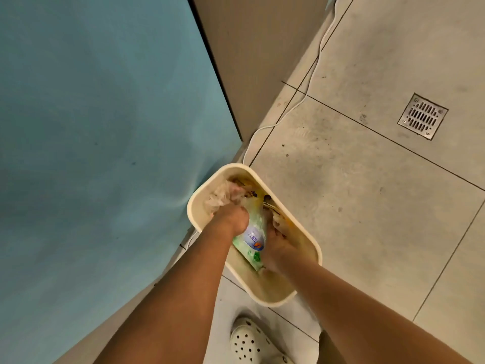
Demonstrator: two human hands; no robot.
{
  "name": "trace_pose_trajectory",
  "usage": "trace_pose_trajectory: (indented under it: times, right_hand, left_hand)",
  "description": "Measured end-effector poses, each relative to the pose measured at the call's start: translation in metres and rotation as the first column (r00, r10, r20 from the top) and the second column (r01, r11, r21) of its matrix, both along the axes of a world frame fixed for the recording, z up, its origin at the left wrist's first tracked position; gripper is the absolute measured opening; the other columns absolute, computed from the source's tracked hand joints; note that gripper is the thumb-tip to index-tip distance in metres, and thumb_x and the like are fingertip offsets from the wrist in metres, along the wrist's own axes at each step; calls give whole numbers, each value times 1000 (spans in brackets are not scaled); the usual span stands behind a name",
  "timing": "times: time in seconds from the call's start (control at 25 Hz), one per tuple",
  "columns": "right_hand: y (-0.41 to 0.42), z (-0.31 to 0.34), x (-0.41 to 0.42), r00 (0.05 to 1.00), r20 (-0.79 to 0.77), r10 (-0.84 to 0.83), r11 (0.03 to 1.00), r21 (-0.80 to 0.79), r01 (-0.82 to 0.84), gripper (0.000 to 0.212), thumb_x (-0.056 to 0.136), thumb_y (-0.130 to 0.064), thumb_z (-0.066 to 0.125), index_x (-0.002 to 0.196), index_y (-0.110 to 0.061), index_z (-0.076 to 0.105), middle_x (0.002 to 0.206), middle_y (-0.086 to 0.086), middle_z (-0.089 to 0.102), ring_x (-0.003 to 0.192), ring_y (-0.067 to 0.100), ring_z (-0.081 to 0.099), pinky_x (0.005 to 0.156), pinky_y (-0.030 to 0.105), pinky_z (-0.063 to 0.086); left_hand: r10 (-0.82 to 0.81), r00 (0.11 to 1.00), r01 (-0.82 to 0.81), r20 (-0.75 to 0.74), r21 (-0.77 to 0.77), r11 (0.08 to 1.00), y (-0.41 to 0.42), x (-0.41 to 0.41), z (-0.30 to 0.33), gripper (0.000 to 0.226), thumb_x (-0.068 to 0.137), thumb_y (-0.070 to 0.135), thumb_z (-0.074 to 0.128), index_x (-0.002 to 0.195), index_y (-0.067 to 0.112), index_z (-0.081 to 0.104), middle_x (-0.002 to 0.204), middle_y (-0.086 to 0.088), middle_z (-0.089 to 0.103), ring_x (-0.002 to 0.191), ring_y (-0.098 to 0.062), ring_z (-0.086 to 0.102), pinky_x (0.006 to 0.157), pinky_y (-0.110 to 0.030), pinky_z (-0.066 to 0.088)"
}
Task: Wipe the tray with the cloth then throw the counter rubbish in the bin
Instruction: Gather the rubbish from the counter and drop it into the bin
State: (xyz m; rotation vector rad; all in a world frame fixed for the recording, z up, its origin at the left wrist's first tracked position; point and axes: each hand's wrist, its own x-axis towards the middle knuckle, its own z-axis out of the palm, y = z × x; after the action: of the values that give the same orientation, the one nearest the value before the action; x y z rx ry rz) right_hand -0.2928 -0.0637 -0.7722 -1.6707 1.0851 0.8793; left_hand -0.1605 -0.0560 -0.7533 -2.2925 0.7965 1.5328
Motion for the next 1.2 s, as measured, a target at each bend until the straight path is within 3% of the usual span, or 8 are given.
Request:
trace_pose_trajectory:
  times: [0.16, 0.28, 0.4, 0.52, 0.72, 0.92, 1.08, 1.2]
  right_hand:
    - [3, -32, 1, 998, -33, -59, 998, 8, 59, 88, 92, -15, 50, 145, -19, -19, 156, 3, -13, 145, 21, -8, 116, 30, 3]
    - [6, -45, 3, 996, -65, -67, 998, 5, 67, 95, 89, -23, 56, 145, -17, -21, 156, 5, -15, 145, 25, -10, 119, 34, 1]
    - [4, -31, 2, 988, -5, -151, 988, -6, 151, 90, 89, -27, 53, 147, -21, -15, 157, 8, -5, 145, 26, 2, 119, 36, 9]
    - [2, 2, -3, 986, 87, -139, 986, -83, 146, 78, 90, -18, 48, 149, -19, -3, 155, 8, 15, 136, 27, 32, 112, 36, 30]
    - [7, 65, -17, 996, 45, -81, 985, -150, 87, 66, 92, -27, 45, 147, -10, 13, 145, 12, 35, 127, 31, 42, 103, 35, 36]
    - [3, 133, -40, 981, 169, -92, 977, -176, 121, 45, 92, -17, 42, 137, -14, 39, 141, 7, 39, 127, 27, 42, 100, 32, 39]
    - [-6, 190, -51, 987, 157, -32, 977, -202, 64, 42, 93, -20, 45, 134, -17, 44, 138, 6, 44, 124, 27, 45, 100, 35, 40]
    - [-17, 226, -53, 985, 172, 19, 976, -219, 19, 40, 92, -21, 46, 132, -19, 47, 134, 5, 47, 121, 26, 46, 97, 33, 42]
  left_hand:
    - [-8, 1000, 9, -14, 123, 992, -3, 1, -38, 43, 96, 14, 32, 133, -3, 44, 139, -21, 46, 127, -36, 44, 108, -42, 34]
    - [58, 998, -56, -12, 148, 987, -9, 2, -47, 42, 96, 17, 36, 133, 0, 46, 138, -15, 47, 128, -34, 44, 108, -41, 35]
    - [90, 983, -94, 161, 14, 995, -11, -4, -25, 40, 96, 24, 35, 125, 5, 54, 129, -16, 56, 120, -33, 51, 102, -39, 39]
    - [163, 941, -130, 297, -128, 983, 0, -14, 10, 43, 95, 35, 41, 127, 8, 51, 128, -15, 56, 118, -32, 51, 98, -39, 41]
    - [353, 900, -281, 257, -278, 919, 19, -21, 67, 46, 95, 32, 43, 137, 14, 42, 141, -8, 41, 123, -31, 48, 96, -40, 42]
    - [464, 863, -390, 203, -317, 864, 44, -27, 130, 37, 92, 28, 49, 128, 21, 53, 135, -6, 50, 118, -27, 53, 95, -37, 45]
    - [554, 826, -496, 103, -333, 802, 48, -32, 194, 34, 91, 22, 51, 125, 18, 57, 131, -3, 56, 118, -21, 54, 97, -27, 41]
    - [589, 807, -533, 42, -377, 758, 44, -35, 241, 33, 91, 21, 51, 123, 20, 58, 129, 0, 58, 115, -19, 56, 99, -30, 43]
